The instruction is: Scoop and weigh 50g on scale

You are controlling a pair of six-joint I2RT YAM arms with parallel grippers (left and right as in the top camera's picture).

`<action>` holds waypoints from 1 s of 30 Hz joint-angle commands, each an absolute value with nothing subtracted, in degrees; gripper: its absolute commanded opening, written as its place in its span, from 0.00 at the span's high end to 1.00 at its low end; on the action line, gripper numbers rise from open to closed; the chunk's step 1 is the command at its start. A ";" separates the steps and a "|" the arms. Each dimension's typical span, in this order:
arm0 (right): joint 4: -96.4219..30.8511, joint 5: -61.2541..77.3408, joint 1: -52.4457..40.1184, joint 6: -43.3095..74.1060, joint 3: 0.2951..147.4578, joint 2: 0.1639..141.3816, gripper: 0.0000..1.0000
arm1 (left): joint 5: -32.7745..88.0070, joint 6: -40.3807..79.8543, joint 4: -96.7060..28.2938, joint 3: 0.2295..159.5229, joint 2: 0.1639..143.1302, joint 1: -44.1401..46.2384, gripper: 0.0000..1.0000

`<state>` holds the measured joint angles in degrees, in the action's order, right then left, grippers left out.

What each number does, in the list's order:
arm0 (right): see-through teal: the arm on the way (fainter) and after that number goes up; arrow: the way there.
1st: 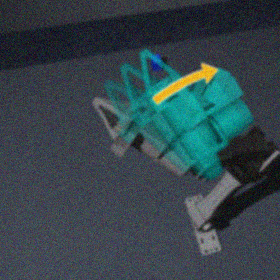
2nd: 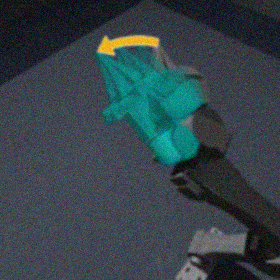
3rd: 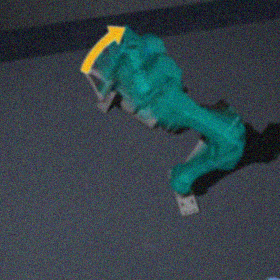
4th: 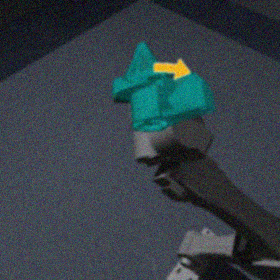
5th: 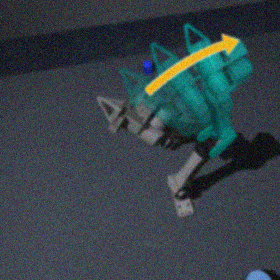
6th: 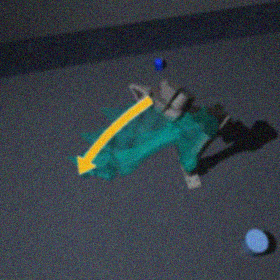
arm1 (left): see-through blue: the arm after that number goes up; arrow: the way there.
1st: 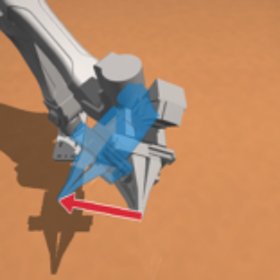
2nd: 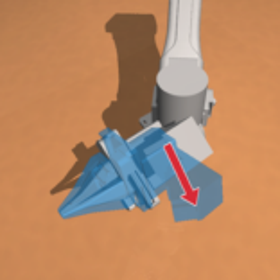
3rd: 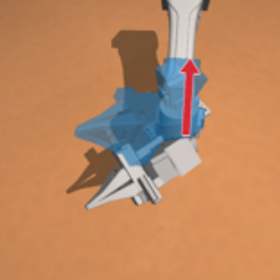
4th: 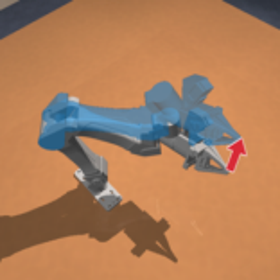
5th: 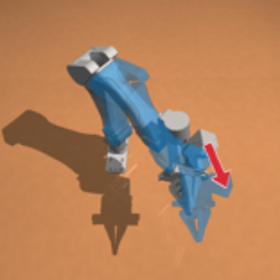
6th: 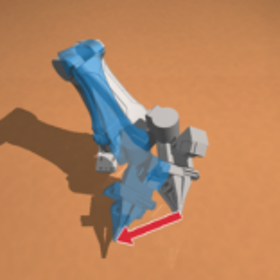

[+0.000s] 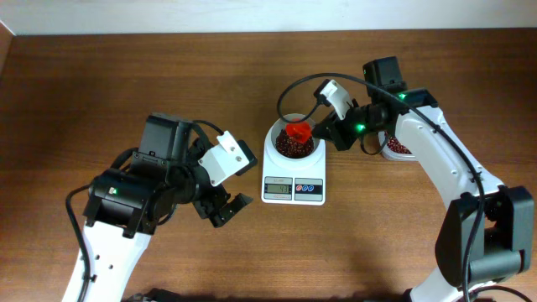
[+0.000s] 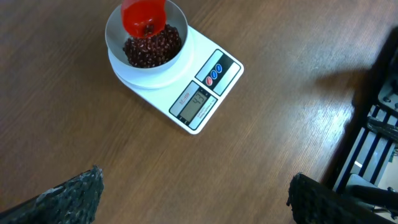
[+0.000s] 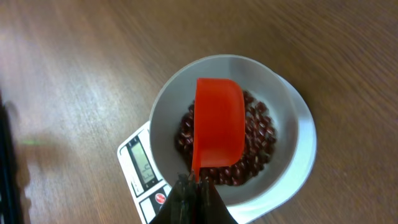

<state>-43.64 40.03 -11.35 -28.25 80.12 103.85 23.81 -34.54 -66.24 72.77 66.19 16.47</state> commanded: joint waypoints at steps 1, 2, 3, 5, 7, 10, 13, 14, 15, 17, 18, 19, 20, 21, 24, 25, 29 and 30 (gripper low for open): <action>-44.73 46.35 -11.62 -33.80 79.79 104.47 0.96 | 24.64 -35.42 -66.13 73.71 66.22 16.19 0.01; -43.70 41.69 -11.62 -32.38 79.79 104.47 0.96 | 24.64 -35.42 -66.13 73.71 66.22 16.19 0.01; -42.89 36.91 -11.62 -27.73 79.79 104.47 0.96 | 24.64 -35.42 -66.13 73.71 66.22 16.19 0.01; -45.43 44.66 -11.62 -30.39 79.79 104.29 0.96 | 24.64 -35.42 -66.13 73.71 66.22 16.19 0.01; -44.66 42.54 -11.62 -32.29 79.79 104.29 0.96 | 24.64 -35.42 -66.13 73.71 66.22 16.19 0.01; -45.23 42.22 -11.62 -29.17 79.81 103.85 0.96 | 24.64 -35.42 -66.13 73.71 66.22 16.19 0.01; -43.29 39.72 -11.62 -31.77 79.81 103.88 0.96 | 24.64 -35.42 -66.13 73.71 66.22 16.19 0.01; -42.37 36.75 -11.62 -26.24 79.83 103.79 0.96 | 24.64 -35.42 -66.13 73.71 66.22 16.19 0.01; -43.70 43.22 -11.62 -30.26 79.83 103.53 0.96 | 24.64 -35.42 -66.13 73.71 66.22 16.19 0.01; -43.05 43.48 -11.62 -33.54 79.83 103.48 0.96 | 24.64 -35.42 -66.13 73.71 66.22 16.19 0.01; -41.67 36.36 -11.62 -28.77 79.83 103.50 0.96 | 24.64 -35.42 -66.13 73.71 66.22 16.19 0.01; -41.50 34.44 -11.62 -25.19 79.83 103.46 0.96 | 24.64 -35.42 -66.13 73.71 66.22 16.19 0.01; -42.57 38.11 -11.62 -25.76 79.83 103.15 0.96 | 24.64 -35.42 -66.13 73.71 66.22 16.19 0.01; -43.99 43.55 -11.62 -30.87 79.83 103.04 0.96 | 24.64 -35.42 -66.13 73.71 66.22 16.19 0.01; -41.91 33.85 -11.62 -26.92 79.83 103.04 0.96 | 24.64 -35.42 -66.13 73.71 66.22 16.19 0.01; -42.30 34.37 -11.62 -25.21 79.83 102.87 0.96 | 24.64 -35.42 -66.13 73.71 66.22 16.19 0.01; -41.63 36.77 -11.62 -28.45 79.83 102.67 0.96 | 24.64 -35.42 -66.13 73.71 66.22 16.19 0.01; -41.80 37.32 -11.62 -27.55 79.83 102.65 0.96 | 24.64 -35.42 -66.13 73.71 66.22 16.19 0.01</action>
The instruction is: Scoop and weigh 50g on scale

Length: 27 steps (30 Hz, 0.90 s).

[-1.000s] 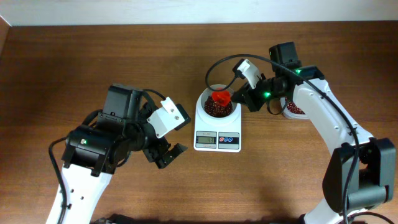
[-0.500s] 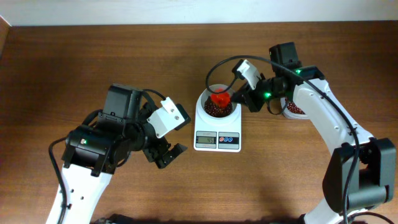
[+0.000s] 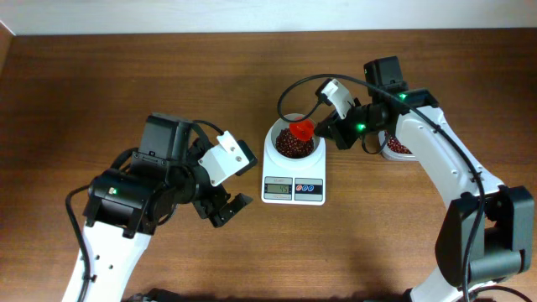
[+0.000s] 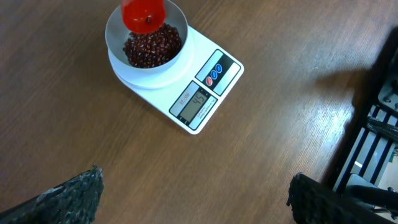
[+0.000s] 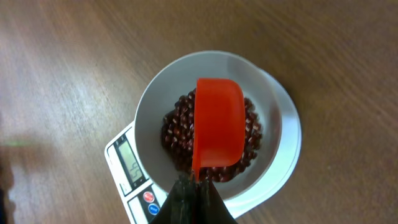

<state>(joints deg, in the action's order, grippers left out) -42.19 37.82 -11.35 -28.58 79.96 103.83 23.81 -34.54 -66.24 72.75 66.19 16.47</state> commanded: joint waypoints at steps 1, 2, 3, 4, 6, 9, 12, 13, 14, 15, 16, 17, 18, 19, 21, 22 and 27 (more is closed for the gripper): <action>-42.72 41.19 -11.62 -28.84 79.83 102.43 0.96 | 24.64 -35.42 -66.13 73.71 66.22 16.19 0.01; -43.13 43.79 -11.62 -32.36 79.83 102.41 0.96 | 24.64 -35.42 -66.13 73.71 66.22 16.19 0.01; -42.26 41.21 -11.62 -32.51 79.83 102.41 0.96 | 24.64 -35.42 -66.13 73.71 66.22 16.19 0.01; -41.45 35.38 -11.62 -29.43 79.83 102.43 0.96 | 24.64 -35.42 -66.13 73.71 66.22 16.19 0.01; -43.29 38.81 -11.62 -29.43 79.83 101.89 0.96 | 24.64 -35.42 -66.13 73.71 66.22 16.19 0.01; -42.89 36.67 -11.62 -31.77 79.83 101.62 0.96 | 24.64 -35.42 -66.13 73.71 66.22 16.19 0.01; -43.16 36.82 -11.62 -28.42 79.83 101.45 0.96 | 24.64 -35.42 -66.11 73.71 66.22 16.19 0.01; -43.53 39.68 -11.62 -31.29 79.83 101.45 0.96 | 24.64 -35.42 -66.13 73.71 66.22 16.19 0.01; -42.48 37.95 -11.62 -30.98 79.83 101.45 0.96 | 24.64 -35.42 -66.13 73.71 66.22 16.19 0.01; -41.21 32.14 -11.62 -26.59 79.83 101.45 0.96 | 24.64 -35.42 -66.13 73.71 66.22 16.19 0.01; -41.10 31.68 -11.62 -24.71 79.83 101.27 0.96 | 24.64 -35.42 -66.13 73.71 66.22 16.19 0.01; -41.36 34.68 -11.62 -24.77 79.83 101.12 0.96 | 24.64 -35.42 -66.13 73.71 66.22 16.19 0.01; -41.23 38.11 -11.62 -24.77 79.83 100.92 0.96 | 24.64 -35.42 -66.13 73.71 66.22 16.19 0.01; -41.08 40.45 -11.57 -24.75 79.83 100.55 0.96 | 24.64 -35.42 -66.13 73.71 66.22 16.19 0.01; -41.15 42.04 -11.25 -22.17 79.83 99.02 0.96 | 24.64 -35.40 -66.13 73.71 66.22 16.19 0.01; -41.58 42.02 -10.79 -18.50 79.83 97.69 0.96 | 24.64 -35.42 -66.13 73.71 66.22 16.19 0.01; -48.16 41.82 -6.94 -13.85 79.83 92.51 0.96 | 24.64 -35.42 -66.13 73.71 66.22 16.19 0.01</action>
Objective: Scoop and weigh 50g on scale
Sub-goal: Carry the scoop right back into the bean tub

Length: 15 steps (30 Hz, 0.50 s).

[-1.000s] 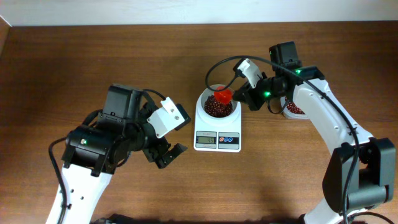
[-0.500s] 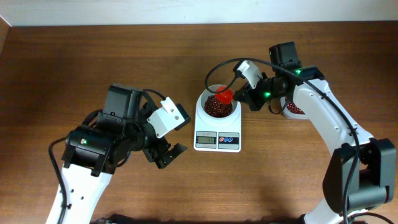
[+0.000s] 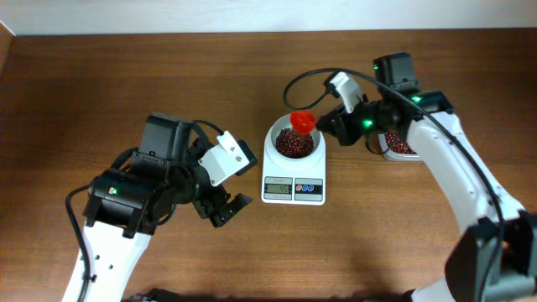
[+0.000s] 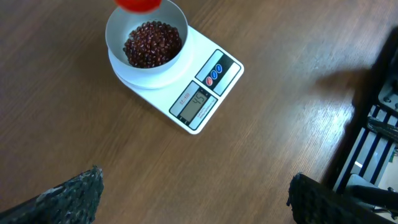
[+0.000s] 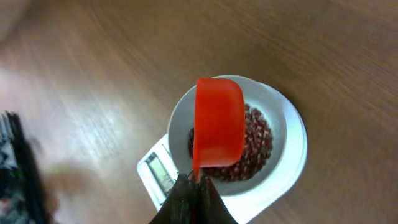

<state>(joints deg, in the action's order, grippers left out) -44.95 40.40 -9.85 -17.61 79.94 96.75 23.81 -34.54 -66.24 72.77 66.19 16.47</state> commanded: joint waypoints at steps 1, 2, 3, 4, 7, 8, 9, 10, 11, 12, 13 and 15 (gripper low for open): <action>-51.03 41.78 -5.91 -13.87 79.83 91.83 0.96 | 24.64 -35.42 -66.13 73.71 66.22 16.19 0.01; -53.17 41.76 -5.34 -13.89 79.83 91.74 0.96 | 24.64 -35.42 -66.13 73.71 66.22 16.19 0.01; -55.75 41.45 -4.73 -14.63 79.81 91.77 0.96 | 24.64 -35.42 -66.13 73.71 66.22 16.19 0.01; -58.08 40.62 -4.19 -14.96 79.81 92.03 0.96 | 24.64 -35.42 -66.13 73.71 66.22 16.19 0.01; -59.81 40.49 -2.81 -14.94 79.81 91.96 0.96 | 24.64 -35.42 -66.13 73.71 66.22 16.19 0.01; -60.07 40.49 -2.33 -14.94 79.81 91.96 0.96 | 24.64 -35.42 -66.13 73.71 66.22 16.19 0.01; -60.36 40.47 -1.96 -14.94 79.81 91.96 0.96 | 24.64 -35.40 -66.13 73.71 66.22 16.19 0.01; -61.04 40.47 -1.61 -14.92 79.81 91.96 0.96 | 24.64 -35.42 -66.13 73.71 66.22 16.19 0.01; -61.93 40.38 -1.41 -14.90 79.81 91.98 0.96 | 24.64 -35.42 -66.13 73.71 66.22 16.19 0.01; -62.65 39.90 -1.37 -14.87 79.81 92.03 0.96 | 24.64 -35.40 -66.13 73.71 66.22 16.19 0.01; -63.94 39.16 -1.37 -14.20 79.81 92.03 0.96 | 24.64 -35.42 -66.13 73.71 66.22 16.19 0.01; -66.00 37.06 -1.28 -12.47 79.81 92.01 0.96 | 24.64 -35.42 -66.13 73.71 66.22 16.19 0.01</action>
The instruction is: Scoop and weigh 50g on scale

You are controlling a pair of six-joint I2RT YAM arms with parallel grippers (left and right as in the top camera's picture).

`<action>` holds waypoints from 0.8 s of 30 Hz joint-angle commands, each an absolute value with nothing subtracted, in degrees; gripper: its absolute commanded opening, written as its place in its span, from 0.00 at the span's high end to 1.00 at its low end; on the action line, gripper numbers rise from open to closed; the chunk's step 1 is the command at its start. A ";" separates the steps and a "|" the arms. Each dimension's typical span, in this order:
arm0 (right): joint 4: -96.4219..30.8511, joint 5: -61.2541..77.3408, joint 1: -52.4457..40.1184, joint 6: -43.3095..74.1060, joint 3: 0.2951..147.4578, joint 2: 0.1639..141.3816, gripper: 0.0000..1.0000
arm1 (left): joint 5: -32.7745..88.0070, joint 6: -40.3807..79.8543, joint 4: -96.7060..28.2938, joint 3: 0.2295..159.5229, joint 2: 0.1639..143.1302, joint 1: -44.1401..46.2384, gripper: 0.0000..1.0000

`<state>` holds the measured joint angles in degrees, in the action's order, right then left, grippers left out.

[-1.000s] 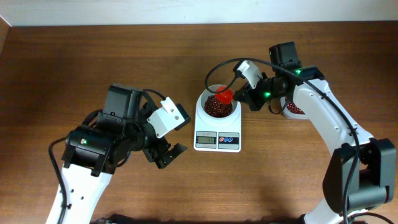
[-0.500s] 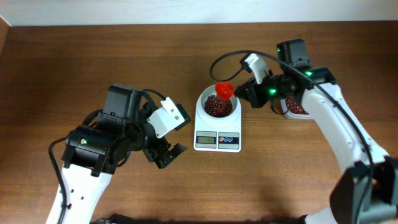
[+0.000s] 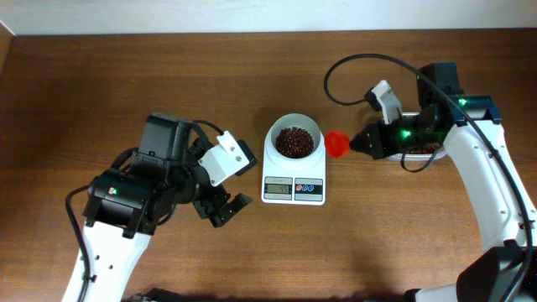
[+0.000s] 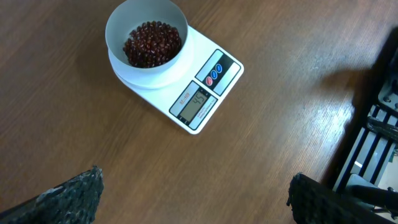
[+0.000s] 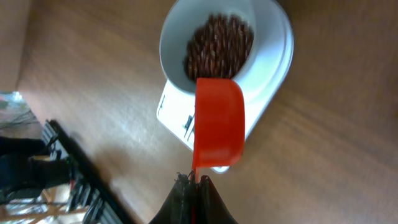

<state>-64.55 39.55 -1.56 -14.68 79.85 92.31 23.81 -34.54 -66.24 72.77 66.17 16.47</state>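
A white scale stands mid-table with a white bowl of dark red beans on its platform; its display is lit. My right gripper is shut on the handle of a red scoop, held above the table just right of the scale. In the right wrist view the red scoop hangs over the scale's edge, below the bowl. My left gripper is open over bare wood left of the scale, its fingertips wide apart.
A second bowl of beans sits at the right, mostly hidden under my right arm. A black cable loops above the table behind the scale. Wood stretches in front of the scale and to the left.
My right gripper has moved with the red scoop from over the bowl's far right rim to the table right of the scale. The left arm has not moved.
The red scoop was held low over the beans in the bowl on the scale, then a little toward the right rim, then higher at the rim, and now clear of the bowl at the right. My left gripper stayed open and still throughout.
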 commanded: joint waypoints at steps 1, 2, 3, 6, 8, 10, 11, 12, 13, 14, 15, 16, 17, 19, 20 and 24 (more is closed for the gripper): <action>-66.19 36.73 -0.99 -11.07 79.83 92.01 0.96 | 24.64 -35.42 -66.13 73.71 66.22 16.19 0.01; -65.87 36.75 -0.47 -9.26 79.83 92.01 0.96 | 24.64 -35.42 -66.13 73.71 66.22 16.19 0.01; -65.52 36.75 0.36 -7.97 79.90 91.96 0.96 | 24.64 -35.42 -66.13 73.71 66.22 16.19 0.01; -65.58 36.53 4.25 -6.70 80.77 91.96 0.96 | 24.64 -35.42 -66.13 73.71 66.22 16.19 0.01; -66.70 35.66 6.46 -6.35 81.32 91.96 0.96 | 24.64 -35.42 -66.13 73.71 66.22 16.19 0.01; -67.09 31.22 10.52 -6.33 82.24 91.96 0.96 | 24.64 -35.42 -66.13 73.71 66.22 16.19 0.01; -66.00 30.15 12.05 -6.35 82.32 91.96 0.96 | 24.64 -35.42 -66.13 73.71 66.22 16.19 0.01; -65.01 28.56 13.58 -6.37 82.32 91.96 0.96 | 24.64 -35.42 -66.13 73.71 66.22 16.19 0.01; -64.01 25.08 15.29 -6.37 82.32 91.96 0.96 | 24.64 -35.42 -66.13 73.71 66.22 16.19 0.01; -62.92 20.73 16.10 -6.37 82.32 91.96 0.96 | 24.64 -35.42 -66.13 73.71 66.22 16.19 0.01; -62.26 17.67 16.29 -6.37 82.32 91.96 0.96 | 24.64 -35.42 -66.13 73.71 66.22 16.19 0.01; -61.65 13.43 16.32 -6.37 82.30 92.03 0.96 | 24.64 -35.42 -66.13 73.71 66.22 16.19 0.01; -60.73 10.96 16.19 -6.39 82.30 92.27 0.96 | 24.64 -35.42 -66.13 73.71 66.22 16.19 0.01; -59.02 10.70 16.14 -6.39 82.30 92.79 0.96 | 24.64 -35.42 -66.13 73.71 66.22 16.19 0.01; -58.22 10.72 16.14 -6.37 82.30 93.36 0.96 | 24.64 -35.40 -66.13 73.71 66.22 16.19 0.01; -57.54 10.74 16.14 -6.37 82.30 97.32 0.96 | 24.64 -35.42 -66.13 73.71 66.22 16.19 0.01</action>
